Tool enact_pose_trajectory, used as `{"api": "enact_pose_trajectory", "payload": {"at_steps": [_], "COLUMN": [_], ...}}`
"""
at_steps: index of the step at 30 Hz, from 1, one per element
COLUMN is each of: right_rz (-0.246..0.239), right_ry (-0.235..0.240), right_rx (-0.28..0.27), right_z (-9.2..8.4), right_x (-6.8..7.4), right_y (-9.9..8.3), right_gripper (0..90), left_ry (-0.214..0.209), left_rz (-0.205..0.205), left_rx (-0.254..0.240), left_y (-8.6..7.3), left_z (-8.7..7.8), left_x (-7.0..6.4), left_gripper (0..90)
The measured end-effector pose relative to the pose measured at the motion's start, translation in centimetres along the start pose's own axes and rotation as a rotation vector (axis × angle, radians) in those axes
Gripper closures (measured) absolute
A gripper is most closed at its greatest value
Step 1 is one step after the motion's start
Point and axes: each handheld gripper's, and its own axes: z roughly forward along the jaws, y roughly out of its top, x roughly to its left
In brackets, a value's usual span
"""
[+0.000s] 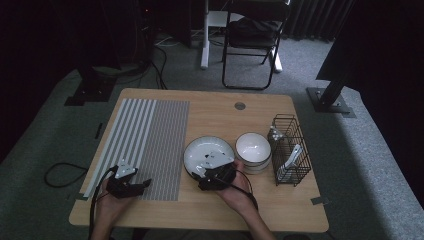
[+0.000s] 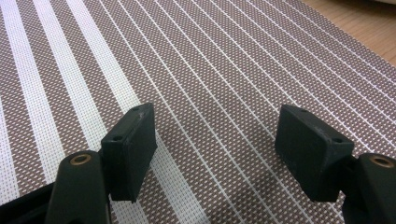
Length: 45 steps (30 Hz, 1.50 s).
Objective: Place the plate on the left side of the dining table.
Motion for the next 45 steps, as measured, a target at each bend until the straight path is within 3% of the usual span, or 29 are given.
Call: {"api": "enact_pose_trajectory", "payload": {"at_steps": [14, 17, 27, 32, 37, 45], "right_rz": [0.032, 0.036, 0.050, 0.048, 0.046, 0.059], "right_ry": [-0.028, -0.027, -0.055, -0.063, -0.059, -0.056], "right_rx": [-0.006, -0.012, 0.001, 0.004, 0.014, 0.014], "right_z": [-1.4, -1.8, -2.6, -2.9, -2.9, -3.1], "right_x": [-1.0, -1.2, -1.9, -2.2, -2.2, -2.5], "right_y": [-2.0, -2.4, -3.8, -4.7, -5.3, -6.1], "right_gripper": [30.8, 31.5, 32.8, 34.4, 39.0, 49.1], "left_ry": [-0.013, -0.010, -0.040, -0.066, -0.073, -0.133], "left_rz": [0.041, 0.050, 0.062, 0.075, 0.116, 0.109], "left_rx": [-0.021, -0.030, -0.044, -0.077, -0.058, -0.102], "left_y": [0.4, 0.6, 2.0, 3.8, 5.9, 8.2], "left_z": [-0.5, -0.7, -1.2, -1.4, -1.1, -0.1], "left_x": [-1.1, -1.4, -1.6, -1.8, -2.2, -2.2], "left_gripper": [34.9, 39.7, 44.4, 45.2, 49.1, 54.8]}}
